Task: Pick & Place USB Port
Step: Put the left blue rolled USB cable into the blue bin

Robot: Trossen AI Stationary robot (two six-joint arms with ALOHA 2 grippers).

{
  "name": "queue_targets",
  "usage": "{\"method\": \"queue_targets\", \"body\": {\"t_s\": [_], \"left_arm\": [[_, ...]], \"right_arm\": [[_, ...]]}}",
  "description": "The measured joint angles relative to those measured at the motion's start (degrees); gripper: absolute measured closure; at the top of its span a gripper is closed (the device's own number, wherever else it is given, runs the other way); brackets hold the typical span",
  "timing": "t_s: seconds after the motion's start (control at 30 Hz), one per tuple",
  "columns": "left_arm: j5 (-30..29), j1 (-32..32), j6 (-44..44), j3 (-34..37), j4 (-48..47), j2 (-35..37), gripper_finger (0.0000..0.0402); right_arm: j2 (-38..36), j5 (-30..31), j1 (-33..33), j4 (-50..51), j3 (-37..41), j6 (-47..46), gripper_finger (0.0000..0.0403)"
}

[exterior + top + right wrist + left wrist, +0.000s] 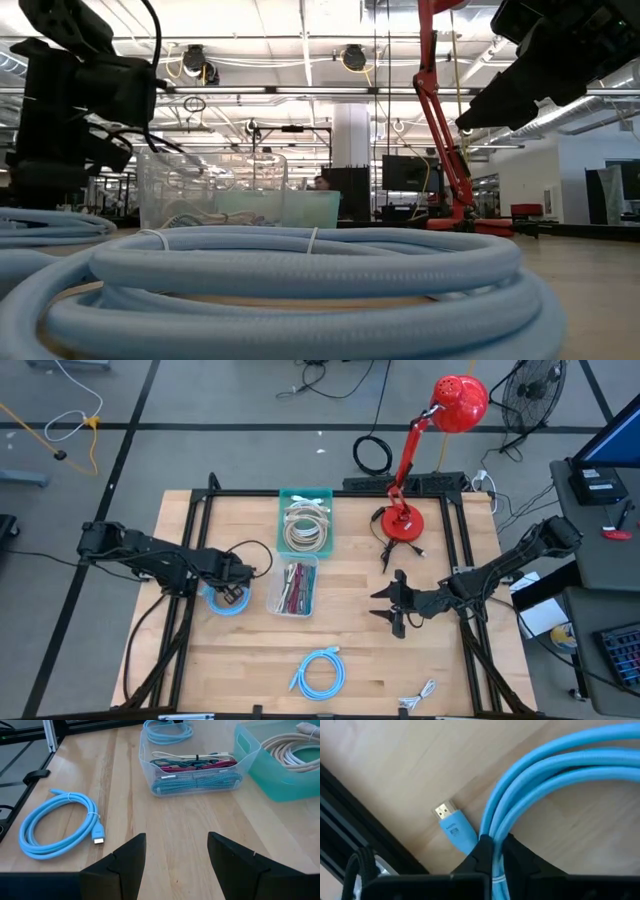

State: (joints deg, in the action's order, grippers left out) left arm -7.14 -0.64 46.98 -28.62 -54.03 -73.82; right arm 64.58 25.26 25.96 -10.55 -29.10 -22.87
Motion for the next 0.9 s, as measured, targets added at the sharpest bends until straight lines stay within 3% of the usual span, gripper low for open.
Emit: {"method": "queue_targets", "body": {"t_s": [0.2,0.43,0.7,0.8,0.9], "left_arm": [[-0.97,-0.40,0.84,-2.70,-2.92,-0.34,0.0387],[-7.47,-2.17,1.08,-14.69,-13.72,0.30,0.0394],[-24.66,0.96,2.62,-34.48,-32.46,0.39,0.0394],[-30.23,4.40,-4.88,-41.49,-32.78,0.44,0.0394],[-34.56,9.30,-16.03,-46.84,-26.80,0.42,0.0394]], "right_arm": [[0.00,0.00,0.00,0.01,0.00,0.00,0.0200],[-0.02,0.06,0.00,-1.08,0.00,0.70,0.0200],[-0.02,0.06,0.01,-1.27,0.00,1.07,0.0200],[-0.02,0.04,0.02,-1.81,0.33,1.09,0.0200],[-0.02,0.15,0.02,-2.04,1.01,1.10,0.0200]]}}
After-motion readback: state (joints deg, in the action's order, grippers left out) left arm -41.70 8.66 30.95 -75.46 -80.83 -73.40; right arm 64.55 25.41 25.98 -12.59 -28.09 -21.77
